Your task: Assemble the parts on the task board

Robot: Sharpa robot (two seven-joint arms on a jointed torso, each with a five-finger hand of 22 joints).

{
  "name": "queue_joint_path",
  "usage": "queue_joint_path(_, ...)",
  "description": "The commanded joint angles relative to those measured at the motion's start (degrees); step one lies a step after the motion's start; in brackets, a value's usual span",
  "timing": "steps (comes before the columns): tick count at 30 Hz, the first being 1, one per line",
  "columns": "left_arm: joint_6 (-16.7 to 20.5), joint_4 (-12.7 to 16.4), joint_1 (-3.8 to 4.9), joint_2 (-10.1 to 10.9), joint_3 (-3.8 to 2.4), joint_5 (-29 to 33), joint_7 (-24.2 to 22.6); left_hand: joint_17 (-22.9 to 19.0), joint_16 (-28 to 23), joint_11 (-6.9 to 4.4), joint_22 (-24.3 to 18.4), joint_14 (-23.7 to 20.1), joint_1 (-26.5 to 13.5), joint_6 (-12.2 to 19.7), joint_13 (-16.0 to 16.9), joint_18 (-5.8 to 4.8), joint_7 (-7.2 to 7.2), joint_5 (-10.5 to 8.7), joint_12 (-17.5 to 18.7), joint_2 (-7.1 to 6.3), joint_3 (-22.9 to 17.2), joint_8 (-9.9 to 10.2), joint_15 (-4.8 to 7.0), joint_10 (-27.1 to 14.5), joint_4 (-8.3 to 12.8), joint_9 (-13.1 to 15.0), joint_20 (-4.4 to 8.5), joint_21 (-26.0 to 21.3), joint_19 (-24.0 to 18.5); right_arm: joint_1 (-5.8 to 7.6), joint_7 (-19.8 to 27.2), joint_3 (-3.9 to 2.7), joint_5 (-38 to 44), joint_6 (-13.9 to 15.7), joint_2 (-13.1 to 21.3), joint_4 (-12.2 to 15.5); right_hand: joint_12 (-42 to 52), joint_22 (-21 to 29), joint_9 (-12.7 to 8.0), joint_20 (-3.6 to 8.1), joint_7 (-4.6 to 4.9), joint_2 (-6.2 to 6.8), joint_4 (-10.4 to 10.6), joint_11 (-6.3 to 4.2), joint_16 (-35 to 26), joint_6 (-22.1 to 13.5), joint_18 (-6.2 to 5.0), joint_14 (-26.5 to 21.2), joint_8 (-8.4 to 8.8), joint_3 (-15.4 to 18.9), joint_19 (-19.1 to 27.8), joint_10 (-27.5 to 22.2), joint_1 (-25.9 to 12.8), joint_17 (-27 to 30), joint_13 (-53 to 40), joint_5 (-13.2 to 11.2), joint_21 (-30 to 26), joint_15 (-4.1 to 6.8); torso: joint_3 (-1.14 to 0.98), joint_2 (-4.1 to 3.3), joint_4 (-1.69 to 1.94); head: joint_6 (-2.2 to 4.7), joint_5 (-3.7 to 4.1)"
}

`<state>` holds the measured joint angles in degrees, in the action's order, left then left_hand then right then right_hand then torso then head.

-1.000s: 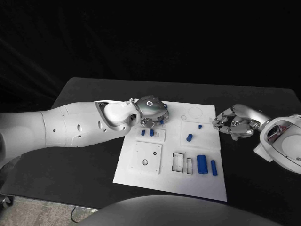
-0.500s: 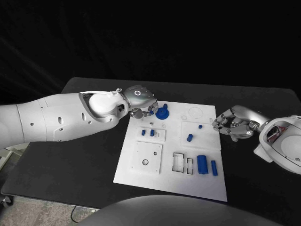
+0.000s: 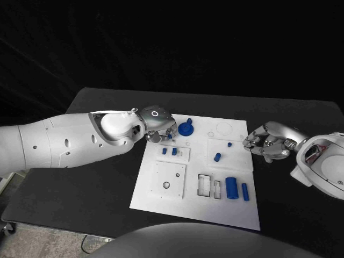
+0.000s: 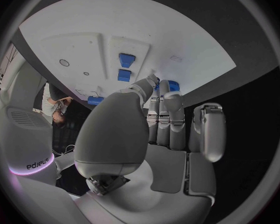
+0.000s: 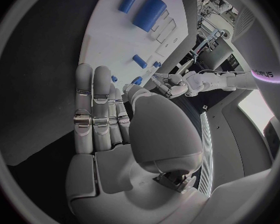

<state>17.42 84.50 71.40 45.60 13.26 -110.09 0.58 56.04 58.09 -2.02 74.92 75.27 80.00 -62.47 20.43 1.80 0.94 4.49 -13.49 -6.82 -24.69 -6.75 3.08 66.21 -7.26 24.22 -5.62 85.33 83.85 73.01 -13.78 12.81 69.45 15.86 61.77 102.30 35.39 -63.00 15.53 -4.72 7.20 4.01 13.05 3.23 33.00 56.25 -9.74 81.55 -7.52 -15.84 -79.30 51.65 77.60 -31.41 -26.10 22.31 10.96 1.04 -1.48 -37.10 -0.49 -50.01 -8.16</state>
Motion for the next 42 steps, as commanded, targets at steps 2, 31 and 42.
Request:
queue_joint_path(2, -1.4, -0.3, -0.42, -0.3, -0.02, 0.5, 0.7, -0.1, -0.1, 0.18, 13.7, -0.5, -0.3, 0.3, -0.2, -0.77, -0.03, -0.24, 0.4, -0.19, -0.3, 0.4, -0.05, 0.4, 0.1, -0.2, 0.21, -0.1, 3.3, -0.03, -0.5, -0.01, 0.4, -0.5, 0.1, 0.1, -0.3, -0.1, 0.1, 0.06, 0.22, -0.11, -0.1, 0.36, -0.4, 0.2, -0.48, -0.5, -0.33, -0.3, 0.5, 0.0, 0.6, 0.0, 0.1, 0.1, -0.3, -0.06, -0.02, 0.01, -0.02, 0.01, -0.01)
queue_joint_path(31, -0.9, 0.3, -1.11, -0.7, -0.02, 0.5, 1.1, -0.5, -0.3, 0.28, 13.6, -0.6, -0.4, 0.4, -0.4, -0.75, 0.06, -0.25, 0.6, -0.23, -0.4, 0.6, -0.10, 0.7, 0.1, -0.4, 0.22, -0.2, 3.2, -0.36, -0.7, -0.01, 0.4, -1.0, 0.1, 0.0, -0.3, -0.1, 0.1, 0.03, 0.26, -0.19, -0.2, 0.40, -0.4, 0.2, -0.48, -0.6, -0.35, -0.3, 0.6, 0.0, 0.8, 0.0, 0.2, 0.2, -0.3, -0.09, -0.02, 0.07, -0.03, 0.01, 0.05)
queue_joint_path(42, -0.1, 0.2, -1.14, -0.9, -0.02, 0.5, 1.2, -0.4, -0.2, 0.28, 13.7, -0.5, -0.4, 0.5, -0.4, -0.77, 0.07, -0.24, 0.6, -0.23, -0.4, 0.6, -0.11, 0.7, 0.1, -0.4, 0.22, -0.1, 3.3, -0.47, -0.7, -0.01, 0.4, -0.9, 0.3, 0.0, -0.3, -0.1, 0.1, 0.03, 0.26, -0.19, -0.2, 0.40, -0.4, 0.2, -0.48, -0.6, -0.35, -0.3, 0.6, 0.0, 0.8, 0.0, 0.2, 0.2, -0.3, -0.09, -0.05, 0.06, -0.03, 0.01, 0.15)
